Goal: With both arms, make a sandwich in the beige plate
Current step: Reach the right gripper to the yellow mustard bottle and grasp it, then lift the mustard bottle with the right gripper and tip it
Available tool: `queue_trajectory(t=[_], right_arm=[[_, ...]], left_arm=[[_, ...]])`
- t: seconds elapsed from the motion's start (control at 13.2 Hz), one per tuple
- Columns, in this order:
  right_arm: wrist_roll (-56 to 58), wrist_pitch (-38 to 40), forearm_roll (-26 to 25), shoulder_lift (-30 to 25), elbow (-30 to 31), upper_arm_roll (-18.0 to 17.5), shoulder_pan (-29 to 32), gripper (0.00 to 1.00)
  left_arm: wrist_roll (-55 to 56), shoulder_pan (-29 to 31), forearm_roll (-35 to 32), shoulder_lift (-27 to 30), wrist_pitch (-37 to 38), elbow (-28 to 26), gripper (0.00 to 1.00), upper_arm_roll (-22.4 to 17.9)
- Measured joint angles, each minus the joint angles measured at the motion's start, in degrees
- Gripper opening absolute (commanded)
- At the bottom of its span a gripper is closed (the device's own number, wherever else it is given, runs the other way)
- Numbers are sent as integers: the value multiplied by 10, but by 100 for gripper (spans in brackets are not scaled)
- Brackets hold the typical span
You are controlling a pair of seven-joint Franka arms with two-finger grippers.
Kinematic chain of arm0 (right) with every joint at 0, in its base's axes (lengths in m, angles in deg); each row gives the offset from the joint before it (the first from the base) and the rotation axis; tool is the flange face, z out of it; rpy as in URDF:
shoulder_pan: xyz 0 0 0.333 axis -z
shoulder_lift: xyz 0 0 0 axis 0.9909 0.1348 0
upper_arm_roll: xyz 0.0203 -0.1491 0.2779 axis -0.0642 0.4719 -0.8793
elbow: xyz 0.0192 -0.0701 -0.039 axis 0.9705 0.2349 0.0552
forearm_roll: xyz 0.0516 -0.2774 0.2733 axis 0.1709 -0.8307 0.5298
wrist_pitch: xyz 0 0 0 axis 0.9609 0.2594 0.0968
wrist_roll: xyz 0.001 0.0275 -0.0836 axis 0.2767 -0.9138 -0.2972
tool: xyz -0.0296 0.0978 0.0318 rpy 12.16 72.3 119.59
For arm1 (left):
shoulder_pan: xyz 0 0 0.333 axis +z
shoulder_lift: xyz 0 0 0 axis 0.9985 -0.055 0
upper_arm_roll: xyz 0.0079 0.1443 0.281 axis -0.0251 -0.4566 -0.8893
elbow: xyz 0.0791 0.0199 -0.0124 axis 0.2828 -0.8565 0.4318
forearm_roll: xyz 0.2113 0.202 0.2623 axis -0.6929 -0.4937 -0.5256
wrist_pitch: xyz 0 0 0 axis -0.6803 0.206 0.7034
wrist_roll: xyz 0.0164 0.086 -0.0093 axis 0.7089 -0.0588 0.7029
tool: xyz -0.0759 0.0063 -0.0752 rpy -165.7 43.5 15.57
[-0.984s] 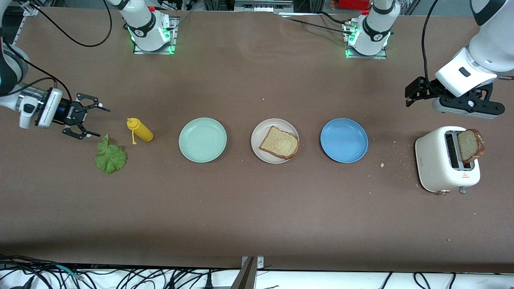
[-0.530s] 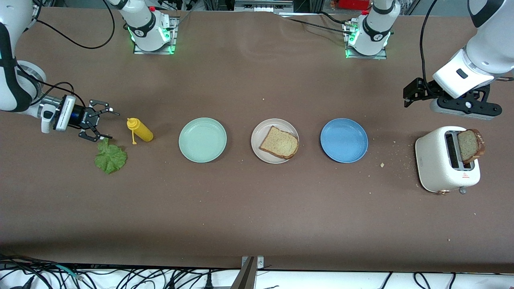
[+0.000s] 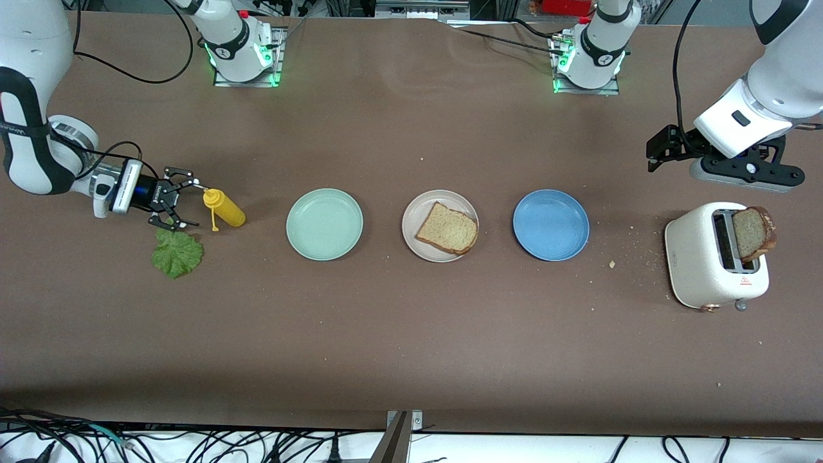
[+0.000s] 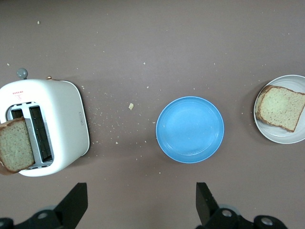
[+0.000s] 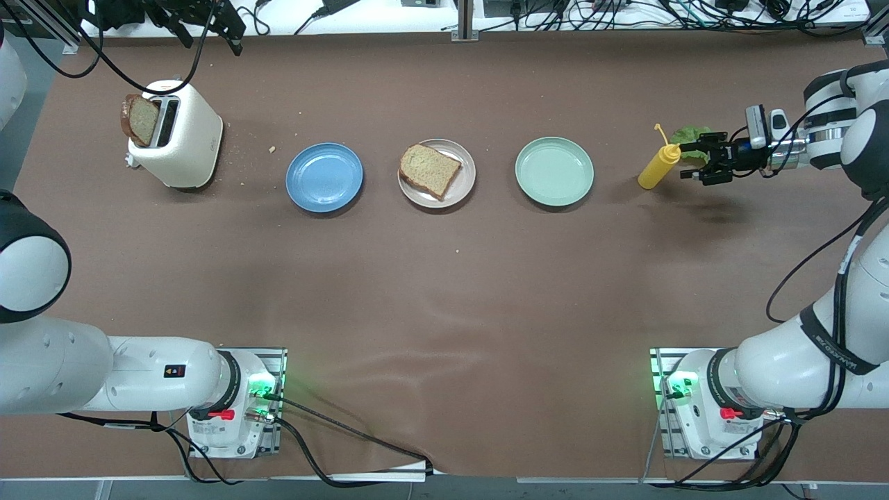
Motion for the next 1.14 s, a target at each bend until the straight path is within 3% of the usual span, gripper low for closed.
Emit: queue_trajectory(t=[0.61,0.83,1.14], right_arm=[[35,2,71,36,-3,-41,-4,99],[36,3,75,43,-8,-42,-4,76],[36,3,86,46,-9,-44,-10,4]], left_arm=[[0,0,0,-1,0,0,100,1],[0,0,0,-1,0,0,100,1],[0,0,0,-1,0,0,100,1]])
